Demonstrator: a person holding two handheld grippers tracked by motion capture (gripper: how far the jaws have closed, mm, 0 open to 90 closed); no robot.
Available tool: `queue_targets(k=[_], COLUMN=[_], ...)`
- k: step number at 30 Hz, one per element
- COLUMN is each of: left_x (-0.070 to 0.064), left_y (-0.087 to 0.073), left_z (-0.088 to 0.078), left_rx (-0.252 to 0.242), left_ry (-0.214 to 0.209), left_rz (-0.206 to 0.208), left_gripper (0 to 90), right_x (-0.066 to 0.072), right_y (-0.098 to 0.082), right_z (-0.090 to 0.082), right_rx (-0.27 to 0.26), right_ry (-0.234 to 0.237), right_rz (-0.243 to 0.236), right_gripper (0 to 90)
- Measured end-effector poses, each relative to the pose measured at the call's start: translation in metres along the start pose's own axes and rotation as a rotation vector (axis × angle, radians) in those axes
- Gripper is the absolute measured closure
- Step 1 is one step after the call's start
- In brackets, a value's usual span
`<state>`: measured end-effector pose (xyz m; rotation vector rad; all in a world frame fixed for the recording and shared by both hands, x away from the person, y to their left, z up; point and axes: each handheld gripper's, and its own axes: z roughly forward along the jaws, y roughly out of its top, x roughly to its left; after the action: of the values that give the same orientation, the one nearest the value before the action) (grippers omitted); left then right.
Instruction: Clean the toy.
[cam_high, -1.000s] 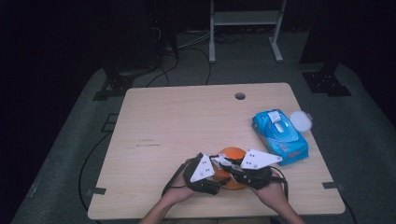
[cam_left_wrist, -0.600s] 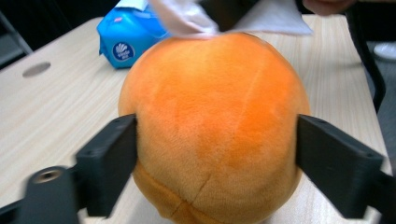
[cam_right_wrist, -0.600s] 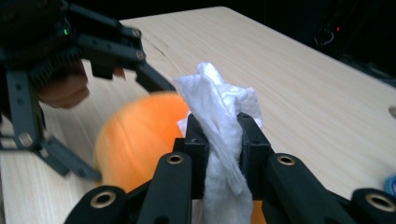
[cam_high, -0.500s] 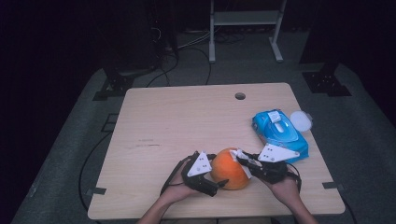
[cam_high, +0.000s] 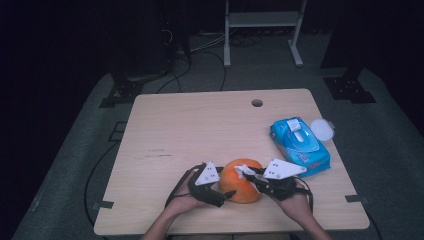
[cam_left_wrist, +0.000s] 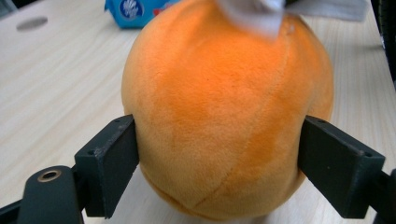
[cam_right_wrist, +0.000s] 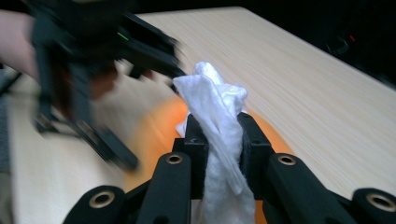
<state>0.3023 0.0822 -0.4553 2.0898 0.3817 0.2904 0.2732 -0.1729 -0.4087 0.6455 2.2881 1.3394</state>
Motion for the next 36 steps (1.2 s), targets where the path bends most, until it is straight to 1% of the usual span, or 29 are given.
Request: queue_targets(k=[1,2,3,5,6,7,8,10,12,13,14,16,17,19,21,22,23,24,26,27,29,31,33,34,35,36], left_x=[0.001,0.000,0.000,-0.002,-0.003,-0.004,-0.006,-0.009,-0.011,-0.011,-0.010,-0.008,-0.006,-0.004,-0.002,-0.002,-0.002,-0.002,-0.003,-0.004,-0.007,-0.010,-0.012,-0.012,-0.011,-0.008], left_y=[0.000,0.001,0.003,0.008,0.010,0.012,0.015,0.018,0.016,0.015,0.013,0.010,0.008,0.004,0.001,0.001,0.002,0.004,0.010,0.012,0.017,0.021,0.020,0.019,0.016,0.013], left_z=[-0.001,-0.001,-0.002,-0.003,-0.004,-0.005,-0.006,-0.005,-0.004,-0.004,-0.005,-0.006,-0.006,-0.006,-0.006,-0.006,-0.007,-0.007,-0.007,-0.007,-0.007,-0.006,-0.004,-0.004,-0.005,-0.006], left_rx=[-0.001,-0.012,-0.017,-0.050,-0.065,-0.068,-0.072,-0.079,-0.060,-0.058,-0.056,-0.048,-0.036,-0.020,-0.008,-0.009,-0.012,-0.015,-0.027,-0.046,-0.077,-0.097,-0.078,-0.075,-0.072,-0.068], left_ry=[-0.003,-0.010,-0.013,-0.009,-0.015,-0.013,-0.004,0.009,0.012,0.018,0.018,0.015,0.018,0.012,0.008,0.007,0.005,0.008,0.021,0.023,0.020,0.020,0.029,0.034,0.037,0.035], left_rz=[0.000,-0.010,-0.010,-0.002,-0.001,0.002,0.016,0.038,0.062,0.068,0.066,0.061,0.061,0.042,0.046,0.044,0.042,0.032,0.016,0.015,0.016,0.032,0.054,0.061,0.061,0.052], left_gripper=[15.8,14.3,12.1,10.4,10.4,10.4,10.4,10.5,11.0,13.7,14.6,16.3,16.6,16.6,16.5,16.5,16.3,15.0,12.5,12.5,12.6,13.5,14.1,16.3,17.8,19.4], right_x=[-0.004,-0.007,-0.009,-0.010,-0.009,-0.007,-0.005,0.004,0.012,0.015,0.016,0.012,0.007,-0.003,-0.012,-0.015,-0.016,-0.017,-0.015,-0.013,-0.008,-0.001,0.007,0.010,0.011,0.010], right_y=[-0.005,-0.008,-0.011,-0.011,-0.010,-0.009,-0.007,-0.002,0.002,0.003,0.002,0.001,-0.001,-0.006,-0.012,-0.014,-0.016,-0.016,-0.016,-0.014,-0.011,-0.006,-0.003,-0.001,0.000,-0.001], right_z=[-0.001,-0.002,-0.003,-0.005,-0.005,-0.004,-0.003,0.002,0.006,0.008,0.008,0.007,0.005,0.002,-0.001,-0.002,-0.003,-0.004,-0.004,-0.004,-0.003,0.001,0.005,0.007,0.008,0.007], right_rx=[0.005,0.005,0.002,0.000,-0.002,-0.010,-0.014,-0.029,-0.035,-0.031,-0.029,-0.029,-0.028,-0.024,-0.021,-0.018,-0.020,-0.019,-0.020,-0.025,-0.041,-0.054,-0.055,-0.052,-0.047,-0.043], right_ry=[-0.008,-0.013,-0.024,-0.032,-0.029,-0.022,-0.014,0.019,0.051,0.048,0.046,0.046,0.034,0.014,0.001,0.002,0.001,-0.001,-0.010,-0.009,0.021,0.069,0.093,0.088,0.082,0.071], right_rz=[0.019,0.026,0.038,0.040,0.041,0.040,0.034,0.020,-0.015,-0.045,-0.047,-0.028,-0.010,0.018,0.047,0.064,0.071,0.075,0.071,0.068,0.065,0.053,0.033,0.011,0.001,-0.001], right_gripper=[75.9,75.9,75.9,75.9,75.9,75.8,75.8,75.3,75.0,75.0,75.1,75.2,75.2,75.0,75.0,75.1,75.0,75.1,75.1,75.1,75.0,75.0,75.0,75.0,75.0,75.1])
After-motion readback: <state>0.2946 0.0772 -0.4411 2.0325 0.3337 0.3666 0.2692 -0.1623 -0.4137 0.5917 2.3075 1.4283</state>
